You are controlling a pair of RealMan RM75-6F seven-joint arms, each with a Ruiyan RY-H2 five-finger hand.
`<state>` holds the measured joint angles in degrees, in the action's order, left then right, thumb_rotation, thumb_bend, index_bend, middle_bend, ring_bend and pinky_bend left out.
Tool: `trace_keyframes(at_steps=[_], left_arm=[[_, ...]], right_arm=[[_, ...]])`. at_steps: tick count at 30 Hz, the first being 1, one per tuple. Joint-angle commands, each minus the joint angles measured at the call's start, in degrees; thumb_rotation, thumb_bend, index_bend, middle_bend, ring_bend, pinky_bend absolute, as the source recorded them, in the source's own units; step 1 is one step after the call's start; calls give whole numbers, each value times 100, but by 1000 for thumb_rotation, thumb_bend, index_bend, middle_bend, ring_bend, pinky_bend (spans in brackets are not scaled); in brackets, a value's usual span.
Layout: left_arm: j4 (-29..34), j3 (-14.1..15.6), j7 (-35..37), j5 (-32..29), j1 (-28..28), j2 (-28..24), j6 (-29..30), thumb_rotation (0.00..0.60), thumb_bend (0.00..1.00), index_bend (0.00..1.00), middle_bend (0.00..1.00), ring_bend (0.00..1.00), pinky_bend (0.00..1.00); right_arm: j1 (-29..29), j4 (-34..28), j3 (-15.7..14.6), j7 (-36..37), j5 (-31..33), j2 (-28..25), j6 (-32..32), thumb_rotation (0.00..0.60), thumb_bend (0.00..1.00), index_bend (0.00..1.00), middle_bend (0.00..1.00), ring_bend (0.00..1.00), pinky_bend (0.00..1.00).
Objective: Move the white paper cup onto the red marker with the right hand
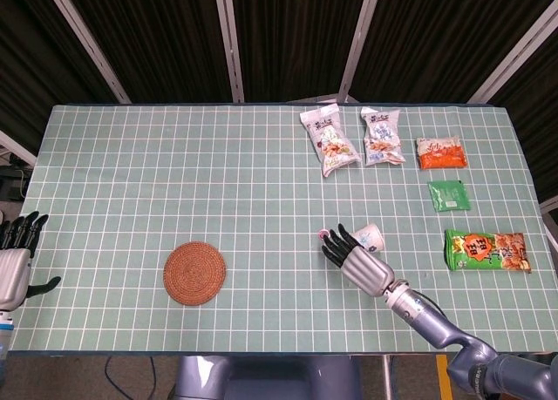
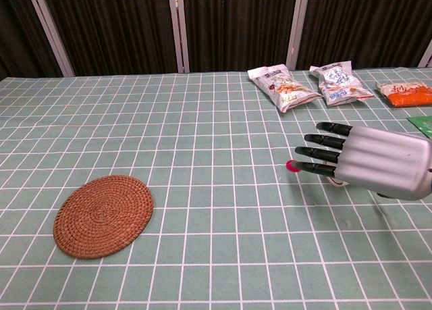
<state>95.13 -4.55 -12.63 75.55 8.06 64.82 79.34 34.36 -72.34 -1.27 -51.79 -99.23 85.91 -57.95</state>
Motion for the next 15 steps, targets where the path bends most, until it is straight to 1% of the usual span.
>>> trace_keyframes(at_steps=[1, 4, 7, 9, 11, 13, 15], left_arm=[[-1, -2, -11, -13, 1, 4, 1, 600, 0, 0, 0, 0, 0], [-5, 16, -15, -20, 10, 16, -36, 600, 0, 0, 0, 0, 0], [-14, 26, -41, -19, 24, 29, -58, 600, 0, 0, 0, 0, 0], [-15, 23, -43, -17, 27, 35, -53, 600, 0, 0, 0, 0, 0], [-22, 22, -43, -19, 28, 37, -49, 600, 0, 0, 0, 0, 0], [-25, 22, -35, -22, 29, 38, -51, 600, 0, 0, 0, 0, 0], [-27, 22, -28, -20, 32, 37, -52, 600, 0, 0, 0, 0, 0]], right_arm=[[12, 213, 75, -165, 132, 140, 78, 600, 12, 0, 31, 0, 118], [-9, 353, 121, -310, 254, 209, 119, 600, 14, 13, 82, 0, 164], [-18, 542, 129, -363, 301, 268, 111, 600, 19, 80, 153, 1, 255], [-13, 674, 114, -348, 287, 303, 87, 600, 26, 120, 202, 22, 315], [-6, 796, 88, -305, 257, 333, 57, 600, 49, 173, 261, 80, 383], [2, 878, 62, -209, 232, 361, 30, 600, 115, 248, 339, 155, 465], [8, 964, 42, -103, 173, 397, -61, 600, 168, 279, 379, 190, 505]])
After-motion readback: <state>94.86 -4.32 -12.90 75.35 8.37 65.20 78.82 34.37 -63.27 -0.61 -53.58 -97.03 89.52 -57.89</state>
